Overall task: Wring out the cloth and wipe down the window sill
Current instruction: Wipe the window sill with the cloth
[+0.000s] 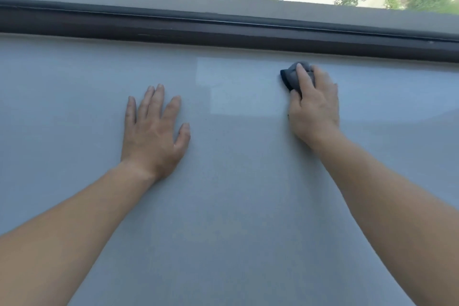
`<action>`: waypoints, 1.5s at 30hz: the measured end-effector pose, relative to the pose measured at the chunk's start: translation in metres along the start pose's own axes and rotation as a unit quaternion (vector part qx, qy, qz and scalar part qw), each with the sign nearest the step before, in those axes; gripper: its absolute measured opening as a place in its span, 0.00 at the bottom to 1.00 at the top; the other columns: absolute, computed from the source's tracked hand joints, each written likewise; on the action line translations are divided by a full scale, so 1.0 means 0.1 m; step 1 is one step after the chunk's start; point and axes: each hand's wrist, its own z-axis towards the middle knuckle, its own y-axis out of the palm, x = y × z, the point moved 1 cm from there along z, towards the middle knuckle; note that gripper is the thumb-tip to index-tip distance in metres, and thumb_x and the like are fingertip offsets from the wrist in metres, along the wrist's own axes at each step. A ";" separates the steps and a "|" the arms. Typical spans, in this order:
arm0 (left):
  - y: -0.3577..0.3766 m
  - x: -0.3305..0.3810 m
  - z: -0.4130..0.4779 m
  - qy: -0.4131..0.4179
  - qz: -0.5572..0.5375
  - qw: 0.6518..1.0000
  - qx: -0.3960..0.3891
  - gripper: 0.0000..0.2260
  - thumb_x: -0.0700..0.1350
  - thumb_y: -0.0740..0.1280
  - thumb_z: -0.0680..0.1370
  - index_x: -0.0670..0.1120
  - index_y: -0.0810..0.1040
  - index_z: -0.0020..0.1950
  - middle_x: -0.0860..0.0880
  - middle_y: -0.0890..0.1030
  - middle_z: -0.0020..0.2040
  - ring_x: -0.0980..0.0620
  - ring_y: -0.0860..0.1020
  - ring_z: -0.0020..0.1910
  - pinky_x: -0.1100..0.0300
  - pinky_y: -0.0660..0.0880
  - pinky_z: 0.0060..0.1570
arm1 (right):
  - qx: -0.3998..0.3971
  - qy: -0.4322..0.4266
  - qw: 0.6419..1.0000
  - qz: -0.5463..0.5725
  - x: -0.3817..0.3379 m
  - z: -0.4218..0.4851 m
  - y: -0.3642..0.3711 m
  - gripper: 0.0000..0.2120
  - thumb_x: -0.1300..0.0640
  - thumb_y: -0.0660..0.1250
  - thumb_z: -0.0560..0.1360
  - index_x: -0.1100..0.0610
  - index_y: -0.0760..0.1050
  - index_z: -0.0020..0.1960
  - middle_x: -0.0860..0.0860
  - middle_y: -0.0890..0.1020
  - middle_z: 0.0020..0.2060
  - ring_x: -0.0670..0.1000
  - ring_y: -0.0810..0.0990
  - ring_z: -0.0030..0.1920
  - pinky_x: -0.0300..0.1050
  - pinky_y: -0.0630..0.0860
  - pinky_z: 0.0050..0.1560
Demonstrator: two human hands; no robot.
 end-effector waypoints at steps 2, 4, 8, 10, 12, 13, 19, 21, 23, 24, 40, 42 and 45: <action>-0.05 0.07 -0.06 0.000 -0.003 1.000 0.022 0.25 0.55 0.52 0.78 0.45 0.69 0.72 0.39 0.62 0.77 0.41 0.58 0.78 0.40 0.46 0.76 | -0.003 -0.040 0.999 0.000 -0.17 -0.28 0.06 0.26 0.54 0.59 0.78 0.51 0.64 0.76 0.53 0.64 0.75 0.61 0.62 0.73 0.59 0.57 0.74; -0.10 0.19 -0.21 -0.011 -0.028 0.999 0.040 0.23 0.52 0.54 0.79 0.44 0.73 0.70 0.38 0.66 0.76 0.40 0.62 0.76 0.38 0.48 0.76 | -0.041 -0.171 0.984 0.003 -0.37 -0.81 0.17 0.28 0.54 0.62 0.76 0.50 0.66 0.76 0.54 0.65 0.75 0.63 0.62 0.74 0.62 0.56 0.75; -0.10 0.49 -0.82 -0.047 -0.073 0.996 0.028 0.24 0.54 0.53 0.79 0.45 0.73 0.70 0.40 0.65 0.76 0.42 0.60 0.77 0.38 0.47 0.76 | -0.109 -0.304 0.946 0.008 -0.36 -1.29 0.18 0.27 0.52 0.61 0.77 0.47 0.65 0.76 0.53 0.65 0.75 0.62 0.61 0.75 0.61 0.55 0.77; -0.05 0.58 -1.11 -0.058 -0.069 0.996 0.000 0.26 0.56 0.52 0.79 0.46 0.71 0.73 0.42 0.61 0.79 0.44 0.57 0.79 0.39 0.45 0.76 | -0.094 -0.269 0.958 -0.011 -0.21 -1.04 0.11 0.26 0.53 0.61 0.78 0.48 0.65 0.76 0.53 0.64 0.76 0.62 0.60 0.76 0.61 0.53 0.78; 0.02 0.60 -1.28 -0.062 -0.058 0.996 -0.022 0.29 0.57 0.50 0.79 0.47 0.66 0.77 0.44 0.56 0.81 0.46 0.51 0.80 0.39 0.44 0.77 | -0.069 -0.155 0.985 -0.015 -0.05 -0.68 0.03 0.26 0.53 0.59 0.80 0.48 0.61 0.78 0.53 0.60 0.78 0.62 0.55 0.78 0.59 0.48 0.78; 0.04 0.59 -1.31 -0.062 -0.049 0.997 -0.026 0.29 0.57 0.50 0.79 0.48 0.64 0.78 0.44 0.54 0.81 0.47 0.50 0.80 0.39 0.45 0.77 | -0.060 -0.097 0.993 -0.006 0.01 -0.56 0.00 0.26 0.53 0.57 0.81 0.47 0.59 0.78 0.52 0.59 0.78 0.61 0.52 0.78 0.59 0.47 0.78; 0.10 0.60 -1.30 -0.063 -0.020 0.998 -0.017 0.29 0.56 0.52 0.78 0.48 0.64 0.78 0.44 0.55 0.81 0.46 0.52 0.80 0.38 0.48 0.76 | -0.075 -0.238 0.968 0.011 -0.28 -1.46 0.13 0.30 0.54 0.62 0.75 0.47 0.63 0.77 0.53 0.63 0.76 0.63 0.58 0.77 0.62 0.52 0.77; 0.11 0.59 -1.31 -0.063 -0.008 0.998 -0.023 0.29 0.56 0.52 0.78 0.49 0.63 0.78 0.45 0.54 0.81 0.47 0.50 0.80 0.39 0.47 0.76 | -0.120 -0.319 0.940 0.005 -0.19 -1.68 0.09 0.29 0.53 0.61 0.76 0.46 0.63 0.76 0.52 0.63 0.76 0.62 0.58 0.77 0.61 0.53 0.78; 0.12 0.57 -1.32 -0.066 -0.005 0.997 -0.025 0.29 0.56 0.51 0.78 0.49 0.62 0.79 0.45 0.53 0.81 0.48 0.49 0.80 0.40 0.46 0.77 | -0.102 -0.308 0.946 -0.008 0.00 -1.46 0.04 0.28 0.54 0.62 0.76 0.47 0.64 0.76 0.53 0.64 0.76 0.62 0.59 0.77 0.61 0.53 0.78; 0.12 0.58 -1.33 -0.067 -0.005 0.997 -0.025 0.29 0.56 0.51 0.78 0.49 0.62 0.79 0.45 0.53 0.81 0.47 0.49 0.80 0.40 0.46 0.77 | -0.086 -0.252 0.964 -0.014 0.09 -1.28 0.01 0.27 0.55 0.62 0.77 0.48 0.65 0.76 0.54 0.64 0.76 0.63 0.59 0.77 0.61 0.51 0.78; 0.15 0.57 -1.33 -0.075 -0.008 0.997 -0.032 0.30 0.58 0.48 0.78 0.52 0.56 0.80 0.47 0.48 0.82 0.50 0.43 0.80 0.43 0.38 0.77 | -0.054 -0.063 0.996 0.015 0.15 -1.62 -0.11 0.26 0.54 0.59 0.80 0.48 0.62 0.77 0.53 0.60 0.78 0.62 0.54 0.78 0.61 0.48 0.78; 0.15 0.55 -1.33 -0.072 -0.008 0.997 -0.029 0.30 0.58 0.47 0.78 0.53 0.56 0.80 0.47 0.48 0.82 0.50 0.42 0.80 0.43 0.38 0.76 | -0.034 -0.020 0.999 0.017 0.05 -1.70 -0.07 0.26 0.54 0.57 0.81 0.47 0.60 0.78 0.52 0.58 0.78 0.60 0.52 0.78 0.60 0.48 0.78; 0.15 0.56 -1.33 -0.069 -0.010 0.997 -0.026 0.30 0.59 0.48 0.78 0.52 0.56 0.80 0.46 0.48 0.82 0.49 0.43 0.80 0.42 0.38 0.76 | -0.046 -0.137 0.989 0.020 -0.16 -2.44 0.04 0.28 0.54 0.61 0.77 0.48 0.64 0.76 0.53 0.62 0.77 0.62 0.57 0.77 0.62 0.50 0.78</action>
